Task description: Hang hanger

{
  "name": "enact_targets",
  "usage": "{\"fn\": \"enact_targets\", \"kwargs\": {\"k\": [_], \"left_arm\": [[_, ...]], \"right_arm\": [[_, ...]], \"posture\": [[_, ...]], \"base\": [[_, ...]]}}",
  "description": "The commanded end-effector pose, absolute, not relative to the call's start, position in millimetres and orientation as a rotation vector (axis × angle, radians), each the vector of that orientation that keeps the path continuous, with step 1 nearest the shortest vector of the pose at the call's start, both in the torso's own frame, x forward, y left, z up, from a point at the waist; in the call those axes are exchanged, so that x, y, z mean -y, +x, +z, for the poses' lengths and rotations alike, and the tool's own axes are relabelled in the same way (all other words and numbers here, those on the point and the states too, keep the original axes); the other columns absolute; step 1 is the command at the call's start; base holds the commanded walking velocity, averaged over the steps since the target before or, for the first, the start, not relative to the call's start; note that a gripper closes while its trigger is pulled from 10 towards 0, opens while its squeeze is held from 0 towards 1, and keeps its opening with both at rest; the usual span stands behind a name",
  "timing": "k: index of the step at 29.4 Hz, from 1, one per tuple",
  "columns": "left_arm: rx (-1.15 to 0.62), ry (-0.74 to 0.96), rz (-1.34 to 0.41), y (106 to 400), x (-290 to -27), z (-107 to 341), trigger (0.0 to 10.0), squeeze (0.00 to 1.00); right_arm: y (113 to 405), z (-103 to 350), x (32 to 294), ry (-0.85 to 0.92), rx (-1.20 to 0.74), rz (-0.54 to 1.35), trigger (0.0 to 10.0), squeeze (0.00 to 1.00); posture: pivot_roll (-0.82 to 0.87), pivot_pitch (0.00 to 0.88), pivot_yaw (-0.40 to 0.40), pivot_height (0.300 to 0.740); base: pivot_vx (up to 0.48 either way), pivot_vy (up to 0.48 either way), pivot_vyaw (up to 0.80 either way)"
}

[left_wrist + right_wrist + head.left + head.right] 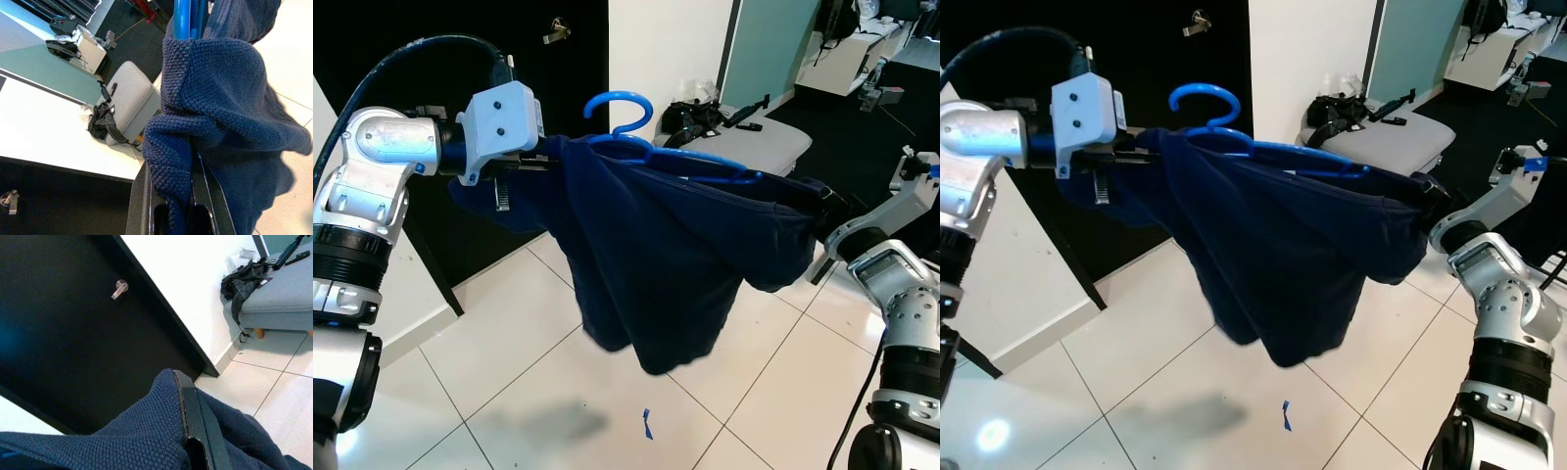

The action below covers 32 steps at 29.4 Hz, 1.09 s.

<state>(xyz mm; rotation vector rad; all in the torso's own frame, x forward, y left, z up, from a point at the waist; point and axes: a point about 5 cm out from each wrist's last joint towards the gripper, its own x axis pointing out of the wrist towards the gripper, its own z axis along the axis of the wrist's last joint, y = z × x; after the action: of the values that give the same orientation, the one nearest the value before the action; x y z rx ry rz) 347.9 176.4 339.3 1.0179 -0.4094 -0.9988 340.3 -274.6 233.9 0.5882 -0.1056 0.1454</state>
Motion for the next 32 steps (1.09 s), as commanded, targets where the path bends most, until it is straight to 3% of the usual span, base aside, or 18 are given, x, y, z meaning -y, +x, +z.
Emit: {"fn": "enact_targets", "kwargs": {"k": [1,12,22,32], "left_arm": [[0.402,1.052,-0.946,350,-183,342,10.0,0.0],[0.398,1.046,-0.99,350,-172,322,10.0,0.0],[0.445,0.923,-1.09,344,-129,295,10.0,0.0],[0.385,0.918,-1.033,345,-131,273,10.0,0.0]], "right_arm": [[339,240,277,0.6,0.127,0.142,0.0,0.0],[342,245,278,0.584,0.132,0.137,0.0,0.0],[350,231,245,0.472,0.002,0.238,0.0,0.0],[349,238,241,0.418,-0.033,0.292,0.0,0.0]], "posture": [[0.05,0.078,0.008,0.74],[0.06,0.079,0.006,0.74],[0.05,0.075,0.001,0.74],[0.05,0.078,-0.002,0.74]], "base": [[0.0,0.0,0.0],[0.0,0.0,0.0],[0.0,0.0,0.0],[0.0,0.0,0.0]]}}
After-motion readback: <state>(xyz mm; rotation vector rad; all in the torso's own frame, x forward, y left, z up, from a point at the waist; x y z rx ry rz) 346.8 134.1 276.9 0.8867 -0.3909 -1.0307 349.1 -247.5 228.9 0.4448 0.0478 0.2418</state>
